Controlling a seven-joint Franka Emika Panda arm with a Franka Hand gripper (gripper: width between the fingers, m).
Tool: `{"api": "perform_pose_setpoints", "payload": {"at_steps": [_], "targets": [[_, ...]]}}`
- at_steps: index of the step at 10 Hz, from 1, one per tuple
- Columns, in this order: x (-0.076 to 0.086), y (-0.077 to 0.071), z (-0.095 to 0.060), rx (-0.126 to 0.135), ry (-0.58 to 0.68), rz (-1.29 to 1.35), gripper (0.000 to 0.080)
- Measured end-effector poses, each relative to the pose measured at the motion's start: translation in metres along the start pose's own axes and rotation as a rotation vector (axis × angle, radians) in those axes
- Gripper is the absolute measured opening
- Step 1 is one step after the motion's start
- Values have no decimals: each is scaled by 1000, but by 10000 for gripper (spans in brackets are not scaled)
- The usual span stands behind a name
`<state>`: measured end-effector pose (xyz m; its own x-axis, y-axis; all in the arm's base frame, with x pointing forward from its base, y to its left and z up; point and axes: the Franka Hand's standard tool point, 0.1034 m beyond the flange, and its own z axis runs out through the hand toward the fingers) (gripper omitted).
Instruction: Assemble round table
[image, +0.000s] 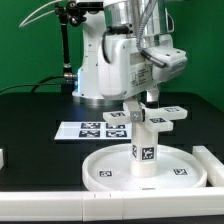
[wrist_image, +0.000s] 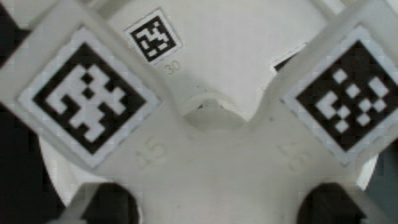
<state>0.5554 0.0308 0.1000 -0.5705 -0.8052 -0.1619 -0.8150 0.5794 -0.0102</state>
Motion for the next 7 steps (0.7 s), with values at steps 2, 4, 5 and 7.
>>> {"api": "perform_pose_setpoints", "payload": {"at_steps": [2,4,5,7], "targets": [[-2,2,2,-4,-5,-10,600],[-2,-1,-4,2,-12,-78,639],[-5,-3,-12,4,-22,-101,647],[-12,-4,-28,10,-52,-137,647]]}}
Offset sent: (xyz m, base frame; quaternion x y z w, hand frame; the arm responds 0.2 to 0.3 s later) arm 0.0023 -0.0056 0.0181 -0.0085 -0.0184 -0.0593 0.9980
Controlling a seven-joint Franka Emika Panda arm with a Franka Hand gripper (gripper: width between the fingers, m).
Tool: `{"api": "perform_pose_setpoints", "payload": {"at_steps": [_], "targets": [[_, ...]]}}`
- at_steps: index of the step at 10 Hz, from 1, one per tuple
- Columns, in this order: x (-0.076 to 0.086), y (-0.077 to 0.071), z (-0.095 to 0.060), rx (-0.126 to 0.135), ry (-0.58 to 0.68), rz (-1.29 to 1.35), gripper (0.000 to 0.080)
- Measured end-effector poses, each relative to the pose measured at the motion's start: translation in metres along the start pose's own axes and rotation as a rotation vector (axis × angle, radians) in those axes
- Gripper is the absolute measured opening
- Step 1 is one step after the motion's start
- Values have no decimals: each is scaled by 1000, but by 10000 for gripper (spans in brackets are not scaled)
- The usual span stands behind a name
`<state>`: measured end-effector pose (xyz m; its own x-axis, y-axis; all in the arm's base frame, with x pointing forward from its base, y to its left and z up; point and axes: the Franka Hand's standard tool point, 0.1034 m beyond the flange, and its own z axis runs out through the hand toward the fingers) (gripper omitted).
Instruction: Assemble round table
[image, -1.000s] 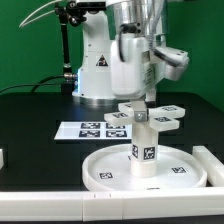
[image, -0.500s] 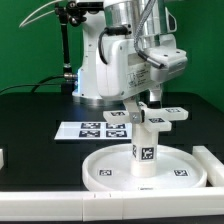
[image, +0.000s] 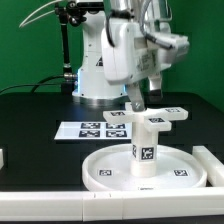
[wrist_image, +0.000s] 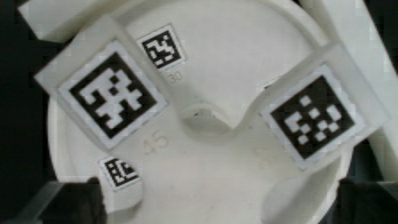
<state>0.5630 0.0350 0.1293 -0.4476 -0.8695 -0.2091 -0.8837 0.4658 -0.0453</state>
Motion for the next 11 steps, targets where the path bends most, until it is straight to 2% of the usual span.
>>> {"api": "perform_pose_setpoints", "payload": {"at_steps": [2,6,11], "targets": [[1,1,5,-3,7,-67,649],[-13,6,5,-16,56,-584,649],[-12,6,6,-32,58,-990,649]]}}
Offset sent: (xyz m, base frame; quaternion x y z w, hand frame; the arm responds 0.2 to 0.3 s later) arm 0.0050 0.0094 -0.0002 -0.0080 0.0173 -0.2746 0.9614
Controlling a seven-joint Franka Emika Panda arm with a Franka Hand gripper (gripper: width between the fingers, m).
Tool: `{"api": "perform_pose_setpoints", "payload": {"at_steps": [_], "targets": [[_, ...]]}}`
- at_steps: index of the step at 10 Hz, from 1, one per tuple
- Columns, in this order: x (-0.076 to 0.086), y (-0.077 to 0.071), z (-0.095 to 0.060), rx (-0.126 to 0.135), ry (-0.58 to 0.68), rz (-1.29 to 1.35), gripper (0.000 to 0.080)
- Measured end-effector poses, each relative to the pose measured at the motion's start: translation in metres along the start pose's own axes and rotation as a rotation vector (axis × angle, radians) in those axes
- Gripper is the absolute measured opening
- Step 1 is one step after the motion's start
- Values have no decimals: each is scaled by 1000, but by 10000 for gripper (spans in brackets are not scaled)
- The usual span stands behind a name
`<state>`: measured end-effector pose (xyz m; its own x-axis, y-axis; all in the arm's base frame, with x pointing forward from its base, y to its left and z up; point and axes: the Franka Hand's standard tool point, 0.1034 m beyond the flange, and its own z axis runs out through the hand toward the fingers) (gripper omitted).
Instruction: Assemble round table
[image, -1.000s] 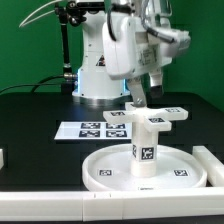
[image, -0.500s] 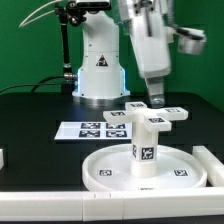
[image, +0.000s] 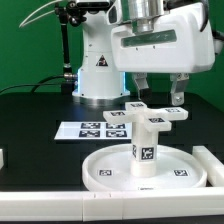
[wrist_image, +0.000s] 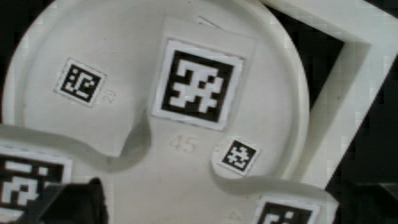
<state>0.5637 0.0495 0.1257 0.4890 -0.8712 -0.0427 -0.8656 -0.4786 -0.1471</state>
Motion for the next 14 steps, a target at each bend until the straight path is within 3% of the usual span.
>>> {"api": "perform_pose_setpoints", "payload": {"at_steps": [2,5,9,14], "targets": [[-2,-2,0,-29,22,-290,649],[-7,-7,-2,-45,25,-575,649],[-4,-5,-1,-51,23,-835,649],[5,-5,-4,-64,34,-1503,649]]}}
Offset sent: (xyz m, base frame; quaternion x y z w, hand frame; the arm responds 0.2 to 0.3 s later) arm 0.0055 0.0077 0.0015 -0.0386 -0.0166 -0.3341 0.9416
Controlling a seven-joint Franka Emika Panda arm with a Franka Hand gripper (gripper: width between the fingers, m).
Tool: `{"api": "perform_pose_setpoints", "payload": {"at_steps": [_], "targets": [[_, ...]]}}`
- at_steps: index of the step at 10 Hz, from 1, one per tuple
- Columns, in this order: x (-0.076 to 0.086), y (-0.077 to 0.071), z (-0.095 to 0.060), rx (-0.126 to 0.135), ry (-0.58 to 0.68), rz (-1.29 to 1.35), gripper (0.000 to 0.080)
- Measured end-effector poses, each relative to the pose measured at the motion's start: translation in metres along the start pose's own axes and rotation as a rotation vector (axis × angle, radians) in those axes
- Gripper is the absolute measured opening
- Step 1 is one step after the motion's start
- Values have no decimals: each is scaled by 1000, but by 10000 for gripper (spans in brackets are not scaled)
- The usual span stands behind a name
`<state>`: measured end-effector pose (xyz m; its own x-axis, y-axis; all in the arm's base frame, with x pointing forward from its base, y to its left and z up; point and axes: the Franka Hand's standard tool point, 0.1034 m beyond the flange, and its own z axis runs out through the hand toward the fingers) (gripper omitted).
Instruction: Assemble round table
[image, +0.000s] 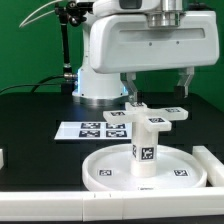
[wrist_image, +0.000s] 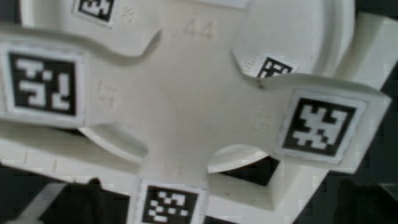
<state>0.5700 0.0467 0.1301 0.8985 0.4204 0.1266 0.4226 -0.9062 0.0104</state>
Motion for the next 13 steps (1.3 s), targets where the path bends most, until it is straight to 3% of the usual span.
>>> {"api": "perform_pose_setpoints", "payload": {"at_steps": [7,13], "targets": [[-13,5,7,-12,-28,-478,649],[-25,7,20,-7,-52,-477,649]]}}
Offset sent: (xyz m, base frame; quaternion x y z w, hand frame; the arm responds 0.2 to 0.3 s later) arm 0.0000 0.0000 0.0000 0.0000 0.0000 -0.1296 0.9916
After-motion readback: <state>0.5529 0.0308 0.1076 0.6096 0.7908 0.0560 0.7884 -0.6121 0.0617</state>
